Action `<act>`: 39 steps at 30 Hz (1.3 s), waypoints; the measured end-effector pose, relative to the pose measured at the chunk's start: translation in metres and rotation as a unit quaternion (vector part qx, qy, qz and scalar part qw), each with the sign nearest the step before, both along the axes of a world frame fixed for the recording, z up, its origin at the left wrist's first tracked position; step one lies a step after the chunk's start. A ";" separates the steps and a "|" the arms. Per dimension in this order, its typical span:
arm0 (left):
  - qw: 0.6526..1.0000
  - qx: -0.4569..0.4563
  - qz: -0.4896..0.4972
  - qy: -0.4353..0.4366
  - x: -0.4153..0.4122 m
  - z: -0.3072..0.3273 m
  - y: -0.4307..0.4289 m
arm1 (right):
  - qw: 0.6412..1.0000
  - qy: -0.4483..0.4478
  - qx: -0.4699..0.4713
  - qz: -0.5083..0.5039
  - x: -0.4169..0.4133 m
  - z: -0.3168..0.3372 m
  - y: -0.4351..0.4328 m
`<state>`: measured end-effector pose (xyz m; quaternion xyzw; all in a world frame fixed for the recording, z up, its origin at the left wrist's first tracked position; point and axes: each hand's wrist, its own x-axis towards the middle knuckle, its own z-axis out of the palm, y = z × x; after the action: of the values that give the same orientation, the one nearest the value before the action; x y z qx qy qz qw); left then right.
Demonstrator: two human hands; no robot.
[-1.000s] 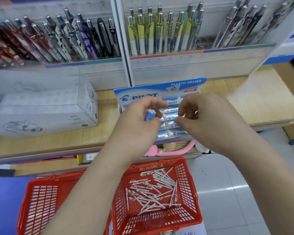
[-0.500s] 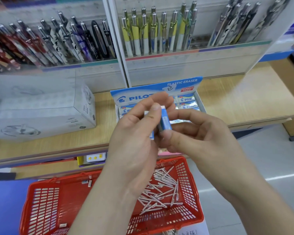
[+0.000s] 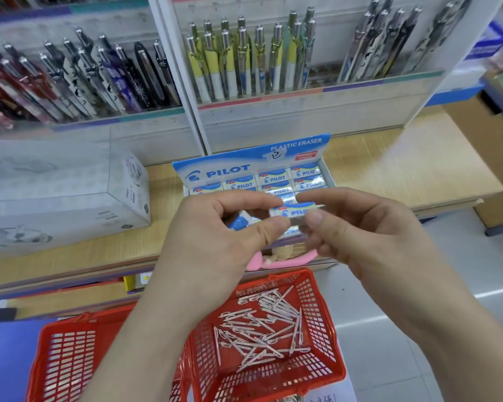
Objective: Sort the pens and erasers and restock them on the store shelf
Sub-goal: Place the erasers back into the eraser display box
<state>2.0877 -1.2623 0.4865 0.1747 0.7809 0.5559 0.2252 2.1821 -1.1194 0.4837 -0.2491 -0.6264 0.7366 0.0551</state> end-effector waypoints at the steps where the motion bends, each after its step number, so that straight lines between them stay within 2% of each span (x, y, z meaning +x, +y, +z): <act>1: 1.000 -0.004 0.000 -0.003 0.001 -0.001 0.003 | 0.999 -0.001 0.030 0.012 0.002 0.000 0.004; 6: 0.997 -0.060 -0.019 0.041 0.007 -0.006 0.022 | 0.988 -0.015 0.154 0.014 0.007 0.004 0.026; 10: 0.978 -0.166 -0.043 0.121 0.000 -0.020 0.027 | 0.940 -0.060 0.336 0.020 0.006 -0.006 0.044; 19: 0.964 -0.227 -0.064 0.121 -0.012 -0.029 0.035 | 0.862 -0.059 0.496 0.087 -0.006 -0.016 0.044; 25: 0.962 -0.236 -0.073 0.114 -0.014 -0.028 0.036 | 0.798 -0.039 0.587 0.132 -0.012 -0.015 0.042; 32: 0.961 -0.232 -0.091 0.117 -0.011 -0.025 0.034 | 0.750 -0.062 0.637 0.168 -0.012 -0.013 0.034; 37: 0.986 -0.126 -0.112 -0.001 -0.011 -0.012 0.018 | 0.711 -0.075 0.677 0.174 -0.001 -0.013 0.026; 39: 0.991 -0.085 -0.106 0.002 -0.011 -0.010 0.011 | 0.710 -0.060 0.683 0.160 0.003 -0.017 0.027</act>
<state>2.0771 -1.2518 0.4770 0.2377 0.8029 0.4599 0.2956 2.1847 -1.0925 0.4663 -0.0833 -0.9910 0.0896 0.0542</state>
